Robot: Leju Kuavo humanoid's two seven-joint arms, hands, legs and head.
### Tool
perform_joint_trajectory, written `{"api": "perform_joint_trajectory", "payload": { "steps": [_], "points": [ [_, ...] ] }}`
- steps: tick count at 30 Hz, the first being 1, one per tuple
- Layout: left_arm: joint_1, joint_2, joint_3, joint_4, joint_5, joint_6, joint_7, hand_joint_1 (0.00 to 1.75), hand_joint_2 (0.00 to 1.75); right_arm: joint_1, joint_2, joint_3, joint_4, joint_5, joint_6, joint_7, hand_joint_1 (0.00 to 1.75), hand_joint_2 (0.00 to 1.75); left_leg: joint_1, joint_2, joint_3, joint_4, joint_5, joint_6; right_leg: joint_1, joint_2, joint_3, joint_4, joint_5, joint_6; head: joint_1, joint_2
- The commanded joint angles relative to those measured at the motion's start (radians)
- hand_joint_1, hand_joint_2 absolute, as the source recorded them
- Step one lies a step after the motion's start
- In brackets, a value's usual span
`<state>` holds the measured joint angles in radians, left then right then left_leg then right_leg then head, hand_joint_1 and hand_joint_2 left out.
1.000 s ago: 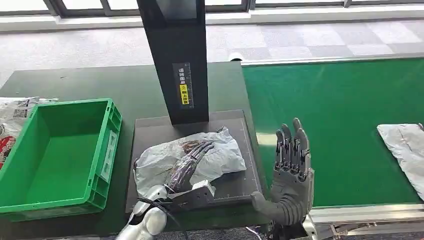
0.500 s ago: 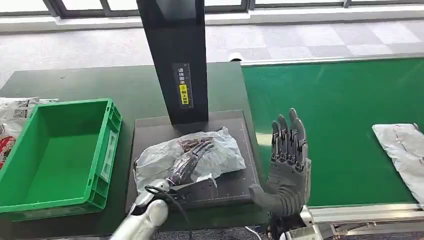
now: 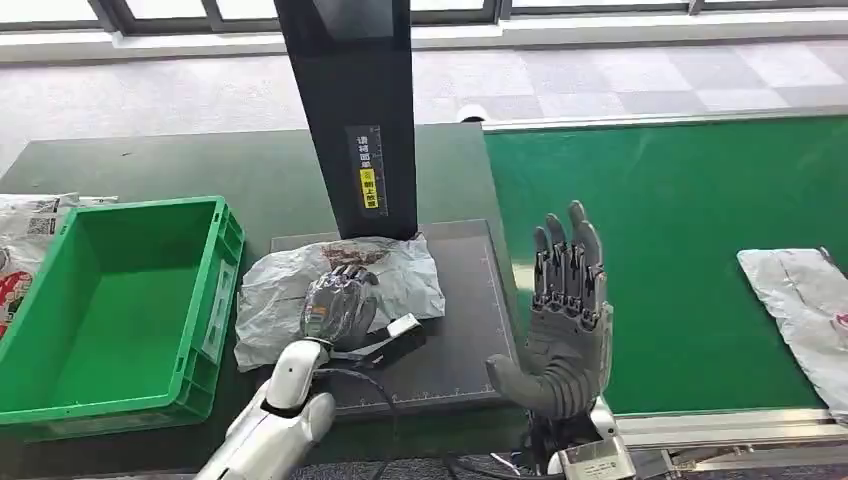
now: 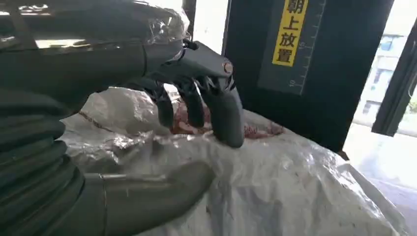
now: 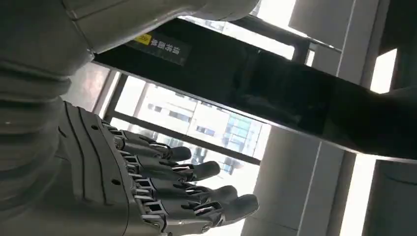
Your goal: Moved the parcel from conveyor to table for the left to box.
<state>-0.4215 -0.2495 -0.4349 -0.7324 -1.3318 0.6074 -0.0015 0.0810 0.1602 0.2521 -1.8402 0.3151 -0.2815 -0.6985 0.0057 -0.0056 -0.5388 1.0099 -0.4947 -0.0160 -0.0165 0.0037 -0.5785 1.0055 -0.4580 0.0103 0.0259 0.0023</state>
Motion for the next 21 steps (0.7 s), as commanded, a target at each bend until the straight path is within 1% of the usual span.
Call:
{"api": "perform_joint_trajectory", "payload": {
  "steps": [1, 4, 12, 15, 18, 19, 20, 21],
  "points": [
    [-0.011, 0.002, 0.086, 0.05, -0.105, 0.024, 0.019, 1.75, 1.75, -0.037, 0.052, -0.082, 0.025, 0.021, 0.027, 0.0, 0.0, 1.75, 0.0, 0.002, 0.001, -0.001, 0.001, 0.0, 0.0, 0.001, 0.0, -0.001, 0.001, -0.001, 0.0, 0.0],
    [-0.015, -0.009, 0.091, 0.076, -0.129, -0.028, 0.006, 1.75, 1.75, -0.035, 0.054, -0.091, 0.015, 0.028, 0.039, 0.0, 0.0, 1.75, 0.0, 0.002, 0.001, -0.002, 0.001, 0.0, 0.0, 0.0, 0.0, -0.002, 0.002, -0.001, 0.0, 0.0],
    [-0.004, -0.02, 0.095, 0.063, -0.122, -0.036, -0.016, 1.75, 1.75, -0.027, 0.049, -0.09, 0.004, 0.026, 0.034, 0.0, 0.0, 1.75, 0.0, 0.001, 0.0, -0.001, 0.0, 0.0, 0.0, 0.0, 0.0, -0.001, 0.001, -0.001, 0.0, 0.0],
    [0.008, -0.016, 0.101, 0.036, -0.105, -0.077, -0.027, 1.75, 1.75, -0.02, 0.039, -0.079, 0.009, 0.022, 0.03, 0.0, 0.0, 1.75, 0.0, 0.001, 0.0, -0.001, 0.0, 0.0, 0.0, 0.0, 0.0, -0.001, 0.001, -0.001, 0.0, 0.0],
    [0.014, -0.017, 0.112, 0.031, -0.084, -0.074, -0.037, 1.75, 1.75, -0.02, 0.034, -0.072, 0.013, 0.02, 0.022, 0.0, 0.0, 1.75, 0.0, 0.001, 0.0, -0.001, 0.001, 0.0, 0.001, 0.0, 0.0, -0.002, 0.001, -0.001, 0.0, 0.0],
    [0.017, -0.019, 0.116, 0.027, -0.075, -0.069, -0.042, 0.44, 1.75, -0.02, 0.034, -0.071, 0.014, 0.02, 0.019, 0.0, 0.0, 1.75, 0.0, 0.002, 0.001, -0.003, 0.001, 0.0, 0.001, 0.001, 0.0, -0.003, 0.002, -0.001, 0.0, 0.0],
    [0.021, -0.026, 0.137, 0.02, -0.029, -0.06, -0.067, 0.0, 1.75, -0.02, 0.033, -0.067, 0.015, 0.02, 0.013, 0.0, 0.0, 1.75, 0.0, 0.001, 0.0, -0.001, 0.001, 0.0, 0.0, 0.0, 0.0, -0.002, 0.001, -0.001, 0.0, 0.0],
    [0.024, -0.028, 0.152, 0.013, 0.005, -0.047, -0.089, 0.0, 1.75, -0.019, 0.033, -0.064, 0.014, 0.021, 0.008, 0.0, 0.0, 1.75, 0.001, 0.001, 0.0, -0.002, 0.001, 0.0, 0.001, 0.0, 0.0, -0.003, 0.002, -0.001, 0.0, 0.0]
  ]
}}
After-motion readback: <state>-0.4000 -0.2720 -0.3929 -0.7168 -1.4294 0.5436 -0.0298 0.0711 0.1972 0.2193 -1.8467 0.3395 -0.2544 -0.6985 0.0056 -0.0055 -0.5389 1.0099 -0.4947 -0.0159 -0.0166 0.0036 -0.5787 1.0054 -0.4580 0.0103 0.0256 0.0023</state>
